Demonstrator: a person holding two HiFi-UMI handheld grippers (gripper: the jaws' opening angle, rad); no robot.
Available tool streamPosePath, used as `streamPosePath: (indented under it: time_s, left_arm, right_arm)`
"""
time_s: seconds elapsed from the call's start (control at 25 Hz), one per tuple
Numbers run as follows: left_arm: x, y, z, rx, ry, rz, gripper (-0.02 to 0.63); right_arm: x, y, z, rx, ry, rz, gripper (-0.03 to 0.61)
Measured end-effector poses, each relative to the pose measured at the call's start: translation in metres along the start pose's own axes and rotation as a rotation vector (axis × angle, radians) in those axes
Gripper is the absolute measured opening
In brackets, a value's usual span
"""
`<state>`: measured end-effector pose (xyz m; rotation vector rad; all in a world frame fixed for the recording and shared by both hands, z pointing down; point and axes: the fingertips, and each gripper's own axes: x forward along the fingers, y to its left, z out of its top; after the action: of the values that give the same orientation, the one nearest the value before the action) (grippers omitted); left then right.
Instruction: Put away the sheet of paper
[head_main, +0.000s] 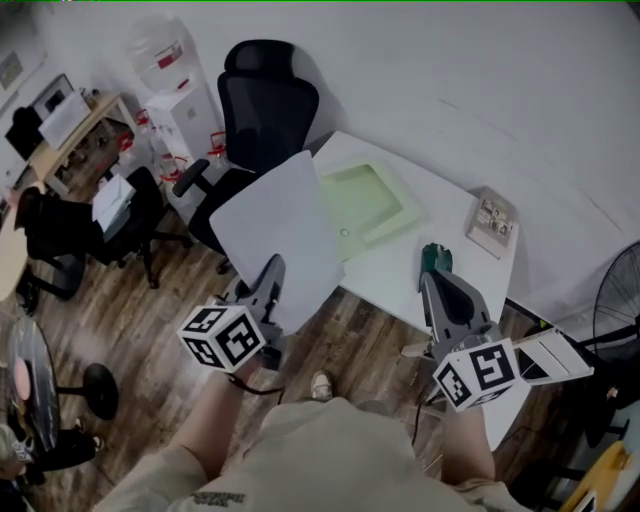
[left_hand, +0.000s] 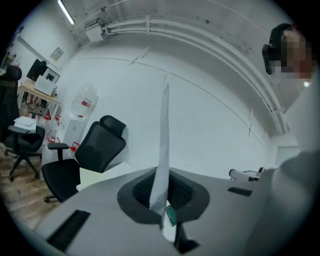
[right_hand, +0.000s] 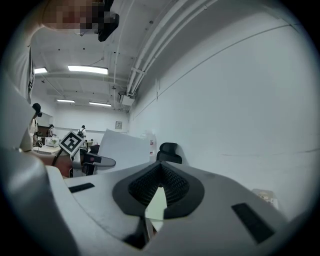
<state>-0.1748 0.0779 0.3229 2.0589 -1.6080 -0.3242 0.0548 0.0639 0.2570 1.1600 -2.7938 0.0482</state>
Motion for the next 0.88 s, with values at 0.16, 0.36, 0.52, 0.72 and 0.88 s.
streamPosePath:
  time_s: [0.16, 0.36, 0.52, 0.72, 0.88]
  left_arm:
    - [0.017, 0.017, -0.005, -0.082, 0.027, -0.030, 0.020]
    - [0.037, 0.023, -0.012, -0.214, 0.055, -0.100, 0.020]
    - [0.052, 0.033, -0.024, -0.305, 0.080, -0.118, 0.020]
    - [0.077, 0.053, -0.034, -0.377, 0.108, -0.088, 0.020]
    - [0.107, 0.073, -0.045, -0.420, 0.127, -0.063, 0.020]
  right_arm:
    - [0.020, -0.004, -0.005, 0.023, 0.014, 0.006, 0.023]
    - [0.037, -0.014, -0.014, 0.039, 0.042, 0.018, 0.023]
    - [0.051, -0.028, -0.024, 0.061, 0.058, 0.026, 0.023]
    - [0.075, -0.051, -0.035, 0.082, 0.068, 0.043, 0.023]
    - [0.101, -0.077, -0.048, 0.106, 0.086, 0.064, 0.023]
